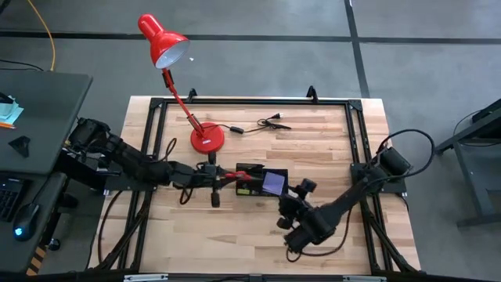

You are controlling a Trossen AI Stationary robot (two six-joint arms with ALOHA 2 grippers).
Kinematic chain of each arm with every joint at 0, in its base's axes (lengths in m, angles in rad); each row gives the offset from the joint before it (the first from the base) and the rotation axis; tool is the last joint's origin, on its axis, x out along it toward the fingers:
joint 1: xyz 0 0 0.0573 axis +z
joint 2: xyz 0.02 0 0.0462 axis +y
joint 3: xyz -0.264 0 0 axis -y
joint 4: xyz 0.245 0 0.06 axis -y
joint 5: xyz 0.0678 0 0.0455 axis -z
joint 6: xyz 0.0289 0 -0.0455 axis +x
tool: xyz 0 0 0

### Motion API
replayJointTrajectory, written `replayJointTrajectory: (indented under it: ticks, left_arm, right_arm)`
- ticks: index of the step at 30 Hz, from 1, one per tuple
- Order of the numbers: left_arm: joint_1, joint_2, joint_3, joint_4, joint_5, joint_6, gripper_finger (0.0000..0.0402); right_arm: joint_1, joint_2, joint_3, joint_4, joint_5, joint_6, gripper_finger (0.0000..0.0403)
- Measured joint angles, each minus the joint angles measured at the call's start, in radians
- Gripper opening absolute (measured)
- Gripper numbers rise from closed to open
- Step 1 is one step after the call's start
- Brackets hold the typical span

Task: Pick and place office supplies into organizer
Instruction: Put the red scissors into the black desk organizer

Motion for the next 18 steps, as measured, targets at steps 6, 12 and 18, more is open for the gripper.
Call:
replayJointTrajectory:
  ticks: [6,12,18]
  left_arm:
    - [-0.002,-0.002,0.149,-0.115,0.024,0.056,0.0024]
    - [-0.008,-0.057,0.296,-0.496,-0.075,0.03,0.0019]
    - [-0.048,-0.11,0.393,-0.699,-0.205,0.018,0.0022]
  right_arm:
    - [0.071,0.0,0.0,-0.111,0.043,0.188,0.022]
    - [0.119,0.0,0.0,-0.115,0.061,0.239,0.0221]
    - [0.131,0.0,0.0,-0.11,0.079,0.24,0.0215]
